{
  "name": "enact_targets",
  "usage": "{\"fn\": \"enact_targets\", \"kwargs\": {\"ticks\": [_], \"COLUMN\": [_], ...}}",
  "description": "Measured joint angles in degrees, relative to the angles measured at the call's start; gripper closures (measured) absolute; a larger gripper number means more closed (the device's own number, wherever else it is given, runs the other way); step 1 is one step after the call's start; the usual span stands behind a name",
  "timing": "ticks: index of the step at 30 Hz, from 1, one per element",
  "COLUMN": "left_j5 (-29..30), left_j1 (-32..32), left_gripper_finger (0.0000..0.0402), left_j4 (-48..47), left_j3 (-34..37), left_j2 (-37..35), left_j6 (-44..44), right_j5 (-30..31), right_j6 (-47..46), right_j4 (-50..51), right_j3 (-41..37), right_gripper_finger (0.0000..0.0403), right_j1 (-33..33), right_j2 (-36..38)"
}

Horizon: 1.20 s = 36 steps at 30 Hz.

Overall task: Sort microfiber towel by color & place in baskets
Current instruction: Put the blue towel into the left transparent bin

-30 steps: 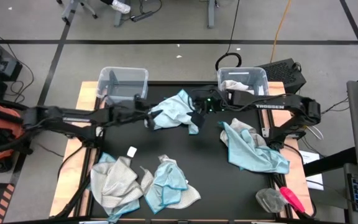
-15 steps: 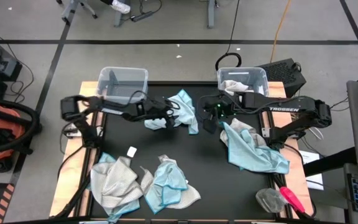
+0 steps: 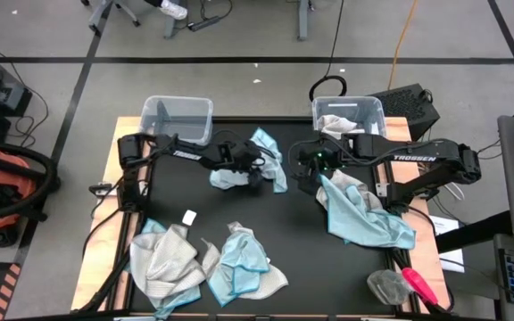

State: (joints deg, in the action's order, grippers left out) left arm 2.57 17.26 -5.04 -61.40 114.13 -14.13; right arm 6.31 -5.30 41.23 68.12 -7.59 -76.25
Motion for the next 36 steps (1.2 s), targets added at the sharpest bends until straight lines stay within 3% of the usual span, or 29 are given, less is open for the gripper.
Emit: {"fn": "enact_targets", "kwargs": {"ticks": [5, 7, 11, 21, 28, 36], "left_j5": [-4.5, -5.5, -5.5, -3.7, 3.1, 16.0], "left_j1": [-0.4, -0.4, 0.6, 3.9, 7.5, 13.3], "left_gripper_finger": [0.0341, 0.0377, 0.0379, 0.0382, 0.0382, 0.0382], "left_j4": [-1.4, -2.3, -4.2, -5.1, -9.2, -13.7], "left_j3": [0.3, 0.5, 0.8, 0.6, 0.5, 0.5], "left_j2": [-2.5, -4.3, -10.4, -34.0, -47.7, -54.3], "left_j6": [0.6, 1.1, 1.3, 5.5, 9.8, 14.7], "right_j5": [0.0, 0.0, 0.0, 1.4, 1.5, 1.5], "right_j6": [1.3, 1.7, 2.0, 3.0, 3.0, 3.0], "right_j4": [0.1, 0.1, -0.4, -2.9, -5.7, -7.7], "right_j3": [0.0, 0.0, 0.0, 0.0, 0.0, 0.0], "right_gripper_finger": [0.0051, 0.0051, 0.0051, 0.0051, 0.0051, 0.0051], "right_j1": [0.0, 0.0, 0.0, 0.0, 0.0, 0.0], "right_j2": [0.0, 0.0, 0.0, 0.0, 0.0, 0.0]}}
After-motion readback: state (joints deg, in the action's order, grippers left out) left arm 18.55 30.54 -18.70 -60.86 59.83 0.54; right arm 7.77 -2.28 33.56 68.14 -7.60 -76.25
